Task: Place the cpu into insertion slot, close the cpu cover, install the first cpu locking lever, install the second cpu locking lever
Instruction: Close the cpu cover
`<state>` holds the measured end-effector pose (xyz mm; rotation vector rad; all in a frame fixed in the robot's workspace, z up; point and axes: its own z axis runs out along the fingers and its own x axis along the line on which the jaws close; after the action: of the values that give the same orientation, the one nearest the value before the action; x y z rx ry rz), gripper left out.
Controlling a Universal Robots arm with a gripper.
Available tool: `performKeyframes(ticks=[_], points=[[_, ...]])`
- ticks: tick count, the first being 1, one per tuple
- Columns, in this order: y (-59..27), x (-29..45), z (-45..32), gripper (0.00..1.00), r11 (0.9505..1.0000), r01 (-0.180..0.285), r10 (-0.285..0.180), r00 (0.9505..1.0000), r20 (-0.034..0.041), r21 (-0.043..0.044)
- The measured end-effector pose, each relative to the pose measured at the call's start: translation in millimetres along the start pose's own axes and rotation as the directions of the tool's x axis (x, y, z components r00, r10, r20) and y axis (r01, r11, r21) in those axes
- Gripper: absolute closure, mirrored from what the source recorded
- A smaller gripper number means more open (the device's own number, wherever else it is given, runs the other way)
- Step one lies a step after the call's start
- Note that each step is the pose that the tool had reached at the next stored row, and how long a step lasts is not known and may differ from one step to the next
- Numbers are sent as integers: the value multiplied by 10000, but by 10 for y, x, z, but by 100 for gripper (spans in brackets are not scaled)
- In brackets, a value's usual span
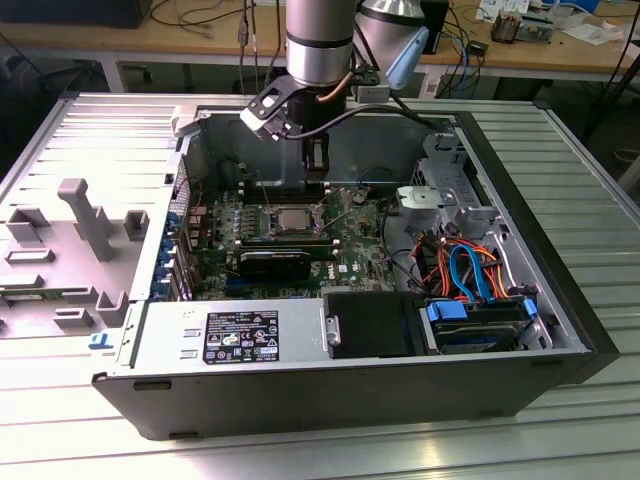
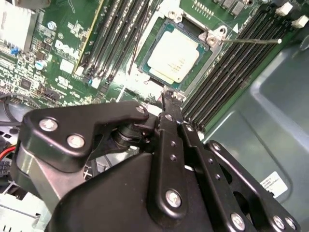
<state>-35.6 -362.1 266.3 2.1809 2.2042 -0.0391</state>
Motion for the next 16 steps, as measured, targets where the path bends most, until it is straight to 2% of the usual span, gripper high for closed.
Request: performKeyframes(ticks=[1, 16], points=[[1, -1, -29, 89, 10000, 0, 0, 10000, -1, 2], [24, -3, -39, 89, 10000, 15, -15, 10000, 1, 2]])
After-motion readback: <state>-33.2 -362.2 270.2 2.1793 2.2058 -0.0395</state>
